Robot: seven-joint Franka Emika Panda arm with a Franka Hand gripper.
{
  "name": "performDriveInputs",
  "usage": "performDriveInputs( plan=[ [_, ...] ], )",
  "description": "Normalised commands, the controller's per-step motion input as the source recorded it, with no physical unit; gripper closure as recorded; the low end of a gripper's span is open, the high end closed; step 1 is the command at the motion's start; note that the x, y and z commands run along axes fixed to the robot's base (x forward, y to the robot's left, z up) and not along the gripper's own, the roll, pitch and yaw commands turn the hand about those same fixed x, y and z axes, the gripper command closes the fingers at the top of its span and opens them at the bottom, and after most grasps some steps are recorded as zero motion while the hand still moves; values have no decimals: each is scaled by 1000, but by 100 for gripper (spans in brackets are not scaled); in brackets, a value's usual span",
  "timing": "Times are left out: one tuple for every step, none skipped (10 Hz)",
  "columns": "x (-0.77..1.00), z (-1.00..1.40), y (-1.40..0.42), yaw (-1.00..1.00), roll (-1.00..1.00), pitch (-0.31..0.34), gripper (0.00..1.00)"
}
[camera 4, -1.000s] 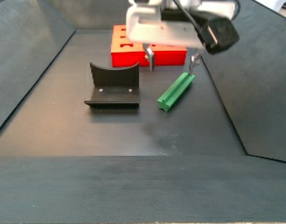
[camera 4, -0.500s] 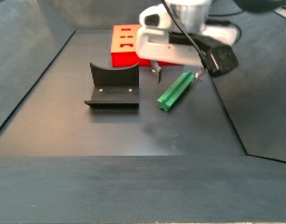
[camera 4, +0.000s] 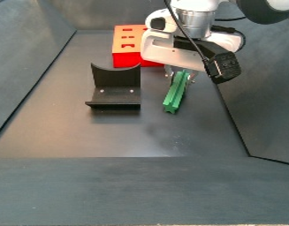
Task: Pick up the star object. Move up. Place the star object on the fixture. Regrasp the star object. Move to above the board. Insert the star object.
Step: Pick up the star object.
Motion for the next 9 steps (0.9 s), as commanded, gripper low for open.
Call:
performDriveInputs(
  plan=[
    [0,0,0,0,0,0,100],
    [0,0,0,0,0,0,100],
    [0,0,0,0,0,0,100],
    [0,0,0,0,0,0,100],
    [0,0,0,0,0,0,100],
    [0,0,0,0,0,0,100],
    [0,0,0,0,0,0,100],
    [0,0,0,0,0,0,100],
    [0,0,0,0,0,0,100]
  ],
)
